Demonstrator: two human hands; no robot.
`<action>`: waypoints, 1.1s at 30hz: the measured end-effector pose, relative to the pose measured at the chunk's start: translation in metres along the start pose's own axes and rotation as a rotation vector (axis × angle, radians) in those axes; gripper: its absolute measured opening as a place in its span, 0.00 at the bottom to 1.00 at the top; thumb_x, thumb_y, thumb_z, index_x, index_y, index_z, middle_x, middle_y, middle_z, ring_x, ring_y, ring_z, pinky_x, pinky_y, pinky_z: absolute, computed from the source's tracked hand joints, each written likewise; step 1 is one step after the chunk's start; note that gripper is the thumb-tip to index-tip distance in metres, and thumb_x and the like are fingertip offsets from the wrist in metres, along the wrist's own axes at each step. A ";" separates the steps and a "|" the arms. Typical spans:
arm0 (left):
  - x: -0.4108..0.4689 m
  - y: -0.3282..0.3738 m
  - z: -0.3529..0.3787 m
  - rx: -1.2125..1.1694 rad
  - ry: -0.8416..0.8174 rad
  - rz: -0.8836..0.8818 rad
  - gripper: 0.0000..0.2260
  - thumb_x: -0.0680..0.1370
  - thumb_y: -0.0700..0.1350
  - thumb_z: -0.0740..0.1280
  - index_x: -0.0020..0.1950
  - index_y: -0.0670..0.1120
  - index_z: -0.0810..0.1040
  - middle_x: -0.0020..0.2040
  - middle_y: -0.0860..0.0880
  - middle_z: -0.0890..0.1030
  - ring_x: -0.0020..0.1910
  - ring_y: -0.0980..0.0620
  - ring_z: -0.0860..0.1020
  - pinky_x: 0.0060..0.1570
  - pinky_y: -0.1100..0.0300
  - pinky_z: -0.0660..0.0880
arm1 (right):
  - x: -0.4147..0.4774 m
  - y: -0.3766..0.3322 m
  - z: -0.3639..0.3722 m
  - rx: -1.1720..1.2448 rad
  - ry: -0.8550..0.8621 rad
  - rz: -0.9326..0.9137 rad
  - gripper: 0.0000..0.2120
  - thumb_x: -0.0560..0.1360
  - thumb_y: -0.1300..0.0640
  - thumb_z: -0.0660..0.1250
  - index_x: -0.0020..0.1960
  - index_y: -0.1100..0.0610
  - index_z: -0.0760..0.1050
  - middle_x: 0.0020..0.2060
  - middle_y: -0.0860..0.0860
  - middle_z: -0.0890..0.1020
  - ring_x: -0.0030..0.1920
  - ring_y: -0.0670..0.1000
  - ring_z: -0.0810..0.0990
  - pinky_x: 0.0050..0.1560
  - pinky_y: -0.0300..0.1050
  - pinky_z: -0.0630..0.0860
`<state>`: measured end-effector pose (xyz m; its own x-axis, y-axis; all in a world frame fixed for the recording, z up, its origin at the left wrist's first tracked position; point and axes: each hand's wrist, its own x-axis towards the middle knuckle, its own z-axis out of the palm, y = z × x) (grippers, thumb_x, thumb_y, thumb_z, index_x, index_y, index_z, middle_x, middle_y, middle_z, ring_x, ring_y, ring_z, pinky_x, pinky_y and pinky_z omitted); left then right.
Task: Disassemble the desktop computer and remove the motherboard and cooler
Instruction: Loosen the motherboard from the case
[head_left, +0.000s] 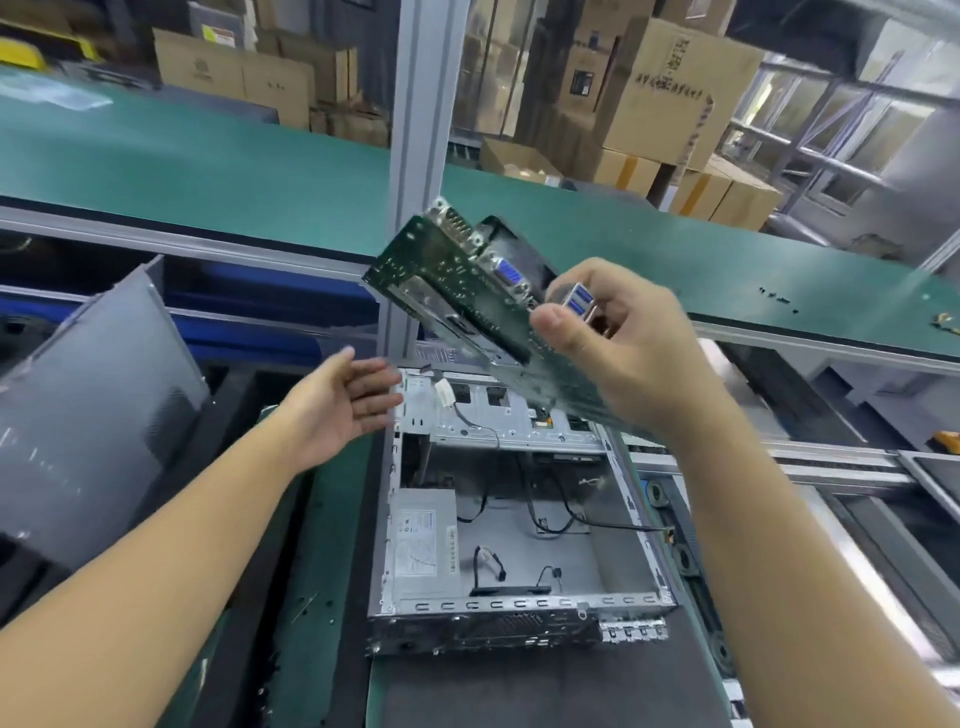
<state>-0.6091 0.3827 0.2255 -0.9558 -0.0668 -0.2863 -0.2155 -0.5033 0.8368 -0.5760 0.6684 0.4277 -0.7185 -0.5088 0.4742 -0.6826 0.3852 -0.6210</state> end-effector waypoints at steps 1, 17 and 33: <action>-0.005 0.008 -0.012 -0.065 -0.019 -0.015 0.26 0.80 0.63 0.58 0.67 0.45 0.76 0.61 0.46 0.82 0.57 0.45 0.82 0.43 0.53 0.81 | 0.003 -0.002 0.013 -0.016 -0.024 -0.015 0.18 0.74 0.39 0.69 0.45 0.55 0.75 0.30 0.40 0.77 0.28 0.40 0.73 0.31 0.31 0.66; -0.086 0.049 -0.154 0.079 0.287 -0.163 0.14 0.77 0.48 0.63 0.42 0.41 0.84 0.39 0.42 0.85 0.34 0.43 0.84 0.37 0.50 0.81 | 0.016 -0.010 0.227 -0.465 -0.480 -0.408 0.22 0.73 0.30 0.62 0.46 0.50 0.66 0.37 0.42 0.70 0.37 0.47 0.69 0.31 0.46 0.68; -0.098 -0.033 -0.238 0.162 0.446 -0.236 0.08 0.78 0.44 0.66 0.52 0.41 0.80 0.45 0.41 0.84 0.43 0.43 0.84 0.47 0.46 0.79 | -0.062 -0.009 0.369 -0.624 -0.751 -0.321 0.26 0.73 0.36 0.69 0.46 0.54 0.59 0.29 0.46 0.63 0.31 0.53 0.69 0.26 0.43 0.54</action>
<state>-0.4605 0.2004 0.1153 -0.7070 -0.3454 -0.6171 -0.4769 -0.4115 0.7767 -0.4764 0.4127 0.1737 -0.3676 -0.9261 -0.0852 -0.9295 0.3687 0.0029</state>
